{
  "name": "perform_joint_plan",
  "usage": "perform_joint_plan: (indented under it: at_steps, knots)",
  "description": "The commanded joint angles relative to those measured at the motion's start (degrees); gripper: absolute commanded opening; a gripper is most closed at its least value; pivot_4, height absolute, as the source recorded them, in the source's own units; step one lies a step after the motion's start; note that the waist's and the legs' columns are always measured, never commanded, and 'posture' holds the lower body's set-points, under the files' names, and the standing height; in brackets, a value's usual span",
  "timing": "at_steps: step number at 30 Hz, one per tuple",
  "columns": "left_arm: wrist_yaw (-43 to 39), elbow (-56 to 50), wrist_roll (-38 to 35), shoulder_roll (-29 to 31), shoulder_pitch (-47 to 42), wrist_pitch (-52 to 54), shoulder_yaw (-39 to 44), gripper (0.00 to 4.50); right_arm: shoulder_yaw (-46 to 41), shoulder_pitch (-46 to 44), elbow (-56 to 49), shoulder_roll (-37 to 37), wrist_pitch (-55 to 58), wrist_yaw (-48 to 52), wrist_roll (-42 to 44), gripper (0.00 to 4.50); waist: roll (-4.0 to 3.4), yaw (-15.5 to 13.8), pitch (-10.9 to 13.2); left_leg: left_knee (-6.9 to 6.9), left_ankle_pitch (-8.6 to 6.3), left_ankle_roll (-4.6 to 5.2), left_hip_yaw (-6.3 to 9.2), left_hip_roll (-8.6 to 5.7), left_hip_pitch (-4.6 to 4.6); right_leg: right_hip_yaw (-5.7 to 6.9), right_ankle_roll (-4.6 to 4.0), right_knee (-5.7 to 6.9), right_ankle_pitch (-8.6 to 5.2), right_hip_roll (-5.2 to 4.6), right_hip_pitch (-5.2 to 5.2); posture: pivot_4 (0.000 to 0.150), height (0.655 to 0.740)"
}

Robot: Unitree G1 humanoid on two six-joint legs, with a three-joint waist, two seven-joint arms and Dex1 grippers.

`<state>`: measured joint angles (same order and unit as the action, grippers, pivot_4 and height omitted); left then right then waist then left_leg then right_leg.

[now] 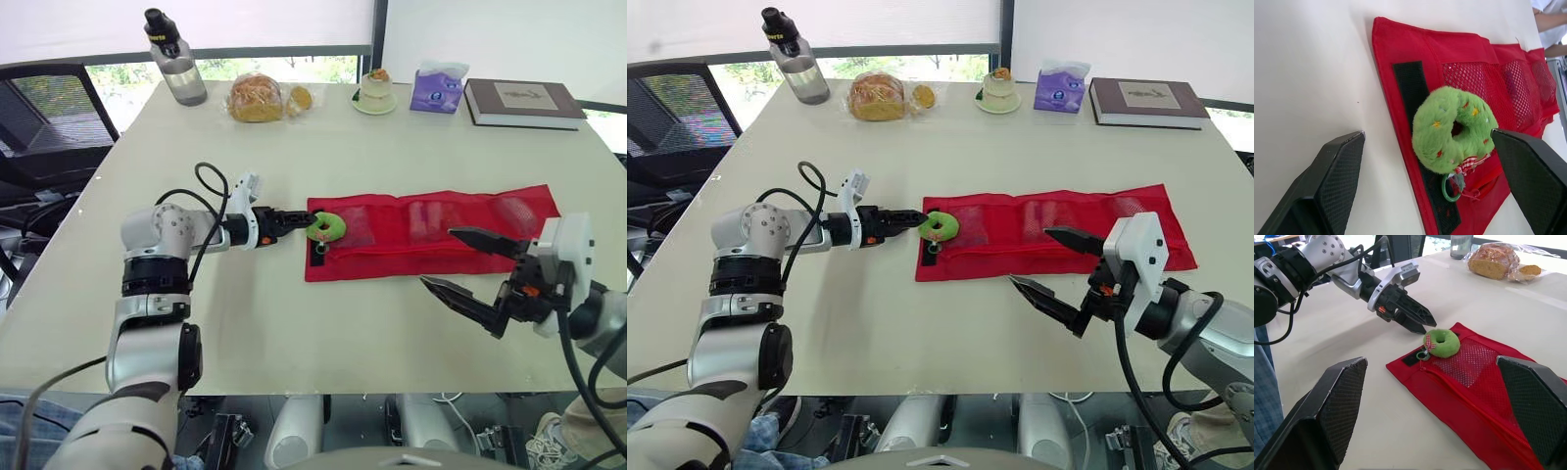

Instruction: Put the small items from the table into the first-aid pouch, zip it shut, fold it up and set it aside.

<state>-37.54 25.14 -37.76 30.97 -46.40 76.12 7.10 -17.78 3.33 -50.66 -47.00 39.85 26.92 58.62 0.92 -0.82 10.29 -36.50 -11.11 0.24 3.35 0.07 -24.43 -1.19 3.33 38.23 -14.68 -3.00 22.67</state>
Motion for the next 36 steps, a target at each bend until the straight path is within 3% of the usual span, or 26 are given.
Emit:
perform_joint_plan:
  at_steps: [1,10,18,29,32,36]
  knots:
    - [-6.19,3.04,-0.82,-1.38,0.63,4.60,-5.49,4.41,0.34,-0.82,-1.80,0.30,-1.36,-0.68,-0.28,4.50,-0.01,-0.01,-0.01,0.00,0.00,0.00,0.00,-0.01,-0.03,0.00,0.00,-0.04,0.00,-0.01,0.00,0.150,0.7400]
    - [-12.96,12.94,1.25,-3.17,-3.48,3.23,-5.72,4.41,0.25,-0.23,-2.45,0.35,-1.70,-1.59,-0.57,4.50,-0.01,-0.11,-0.01,0.00,0.00,0.01,0.24,-0.35,-0.26,0.10,0.10,-0.26,0.05,-0.09,-0.03,0.150,0.7400]
    - [-21.68,6.69,-0.11,-1.61,-0.57,2.43,-9.12,4.41,1.84,-0.06,-3.52,1.57,-1.61,-3.56,-1.22,4.50,-0.01,0.21,0.00,0.03,0.00,0.01,0.26,-0.29,-0.27,0.10,0.07,-0.26,0.05,-0.11,-0.01,0.150,0.7400]
    - [-26.64,5.46,1.26,1.17,2.64,-1.86,-9.99,4.41,1.98,-0.36,-3.41,1.28,-1.40,-3.52,-1.79,4.50,-0.01,0.61,0.00,0.04,0.00,0.01,0.21,-0.10,-0.26,0.09,0.02,-0.25,0.02,-0.05,0.03,0.150,0.7400]
    - [-27.12,4.89,0.97,1.39,3.82,-2.87,-9.02,3.49,2.47,-0.66,-3.28,1.25,-1.31,-3.40,-2.10,4.50,-0.01,1.18,0.00,0.05,0.00,0.01,0.21,-0.04,-0.26,0.11,0.01,-0.24,0.02,-0.02,0.04,0.150,0.7400]
    - [-29.07,0.96,-0.45,2.32,6.16,-3.40,-8.83,1.53,2.56,-0.92,-2.91,1.00,-1.24,-3.08,-2.20,4.50,0.01,1.45,0.02,0.05,0.00,0.01,0.20,-0.02,-0.28,0.10,0.01,-0.24,0.02,-0.01,0.06,0.150,0.7400]
